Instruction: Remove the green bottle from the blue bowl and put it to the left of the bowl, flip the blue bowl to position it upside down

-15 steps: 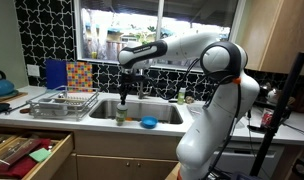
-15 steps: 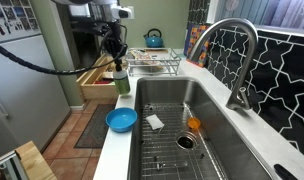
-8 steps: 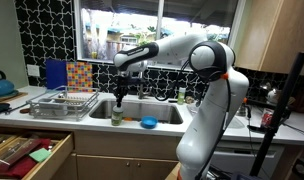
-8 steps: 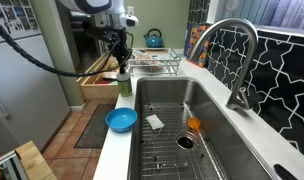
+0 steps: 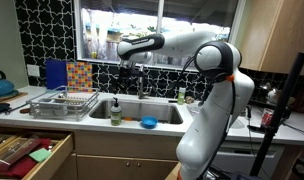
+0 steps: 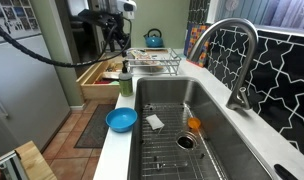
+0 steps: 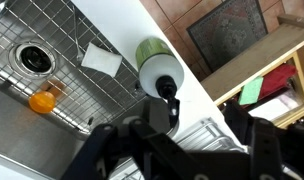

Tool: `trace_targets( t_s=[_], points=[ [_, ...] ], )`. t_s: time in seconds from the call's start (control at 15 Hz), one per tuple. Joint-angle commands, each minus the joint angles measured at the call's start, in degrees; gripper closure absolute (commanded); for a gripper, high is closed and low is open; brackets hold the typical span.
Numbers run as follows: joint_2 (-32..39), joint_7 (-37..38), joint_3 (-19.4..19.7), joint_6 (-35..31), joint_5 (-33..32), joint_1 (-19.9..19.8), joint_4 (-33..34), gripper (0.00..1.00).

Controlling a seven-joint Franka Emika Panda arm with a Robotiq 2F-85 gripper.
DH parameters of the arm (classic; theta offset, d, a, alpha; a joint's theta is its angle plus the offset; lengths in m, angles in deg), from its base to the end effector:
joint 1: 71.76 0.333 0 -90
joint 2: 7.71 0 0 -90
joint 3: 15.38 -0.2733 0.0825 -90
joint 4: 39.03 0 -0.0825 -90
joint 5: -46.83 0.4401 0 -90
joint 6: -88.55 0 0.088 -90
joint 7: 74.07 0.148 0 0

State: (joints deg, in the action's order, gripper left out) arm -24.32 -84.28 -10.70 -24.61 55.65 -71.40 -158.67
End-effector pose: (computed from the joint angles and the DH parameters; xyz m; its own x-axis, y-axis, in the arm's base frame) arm 0.5608 -0.0281 0.4704 0.9796 0.0409 0.1969 0.0693 -0.9878 -0.1397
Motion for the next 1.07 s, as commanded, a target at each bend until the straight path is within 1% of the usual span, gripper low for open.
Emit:
trace_targets(
  t_s=[0.0,0.07,0.27,0.4,0.47,0.53,0.6,0.73,0.93,1.0],
  points=[
    [-5.5,-11.5,4.4,10.9,1.4,-0.9,-2.2,0.0],
    [-6.3,-15.4,5.7,14.1,0.5,-1.2,-2.6,0.0],
    [-7.3,-28.8,10.8,19.5,0.0,-1.8,-4.5,0.0],
    [-6.9,-37.0,13.0,21.0,-0.7,-2.5,-5.6,0.0],
    [-6.7,-39.9,13.7,20.7,-0.6,-3.0,-6.3,0.0],
    [-6.6,-40.2,13.8,18.0,-0.5,-3.9,-7.5,0.0],
    [-5.9,-37.4,12.5,20.1,0.1,-4.1,-5.1,0.0],
    [-5.8,-39.3,13.0,19.5,0.1,-4.8,-6.1,0.0],
    [-5.8,-39.6,12.9,19.3,0.1,-4.8,-6.4,0.0],
    [-4.3,-39.2,12.8,19.6,-1.5,-5.1,-6.4,0.0]
  ],
)
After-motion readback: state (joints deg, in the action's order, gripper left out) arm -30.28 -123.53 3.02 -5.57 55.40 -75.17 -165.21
